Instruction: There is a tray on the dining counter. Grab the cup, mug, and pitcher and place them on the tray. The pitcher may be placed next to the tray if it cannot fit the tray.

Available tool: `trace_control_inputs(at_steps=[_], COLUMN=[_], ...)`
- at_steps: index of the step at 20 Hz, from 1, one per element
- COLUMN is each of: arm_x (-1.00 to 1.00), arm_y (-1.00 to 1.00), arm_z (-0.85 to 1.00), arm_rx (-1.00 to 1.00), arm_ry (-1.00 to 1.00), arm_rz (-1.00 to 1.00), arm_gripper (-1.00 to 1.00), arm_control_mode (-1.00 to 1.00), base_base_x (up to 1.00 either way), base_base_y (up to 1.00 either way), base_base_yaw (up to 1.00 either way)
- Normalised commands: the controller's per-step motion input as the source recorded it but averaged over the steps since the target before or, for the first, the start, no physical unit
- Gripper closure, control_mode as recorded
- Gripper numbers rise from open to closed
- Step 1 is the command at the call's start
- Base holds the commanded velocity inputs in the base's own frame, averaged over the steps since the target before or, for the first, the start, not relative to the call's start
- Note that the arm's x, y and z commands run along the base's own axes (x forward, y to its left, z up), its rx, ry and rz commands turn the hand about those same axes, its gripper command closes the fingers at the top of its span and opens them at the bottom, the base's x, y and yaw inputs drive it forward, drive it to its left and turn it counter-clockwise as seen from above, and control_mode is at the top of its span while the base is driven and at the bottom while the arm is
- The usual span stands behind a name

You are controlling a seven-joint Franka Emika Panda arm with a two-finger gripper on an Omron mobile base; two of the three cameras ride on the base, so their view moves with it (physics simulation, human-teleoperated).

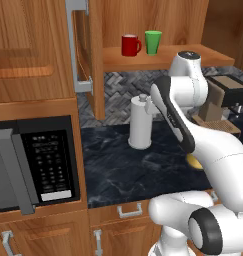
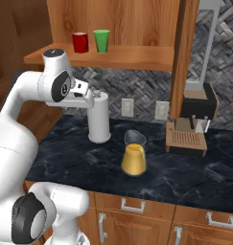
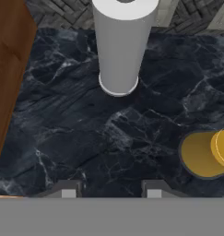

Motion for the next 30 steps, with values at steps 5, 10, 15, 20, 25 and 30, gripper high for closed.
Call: trace_control_inputs(at_steps=[5, 10, 15, 20, 25, 30], arm_x=[-0.02, 0.0, 0.0, -0.01, -0.01, 0.0], arm_y=[-0.16, -0.32, -0.09, 0.0, 0.0, -0.17], arm_z=[0.13, 0.46, 0.35, 0.19, 0.14, 0.28], arm_rx=[0.01, 0.07, 0.12, 0.18, 0.18, 0.17], arm_ry=[0.0, -0.01, -0.05, -0.09, -0.08, -0.06], arm_rz=[-0.01, -0.15, -0.23, -0.31, -0.35, -0.23], arm_gripper=[-1.0, -1.0, -1.0, -1.0, -1.0, -1.0], arm_control_mode=[-1.0, -1.0, -1.0, -1.0, -1.0, -1.0], base_base_x=[0.0, 0.0, 0.0, 0.0, 0.0, 0.0], base_base_y=[0.0, 0.0, 0.0, 0.0, 0.0, 0.0], base_base_yaw=[0.0, 0.0, 0.0, 0.0, 0.0, 0.0])
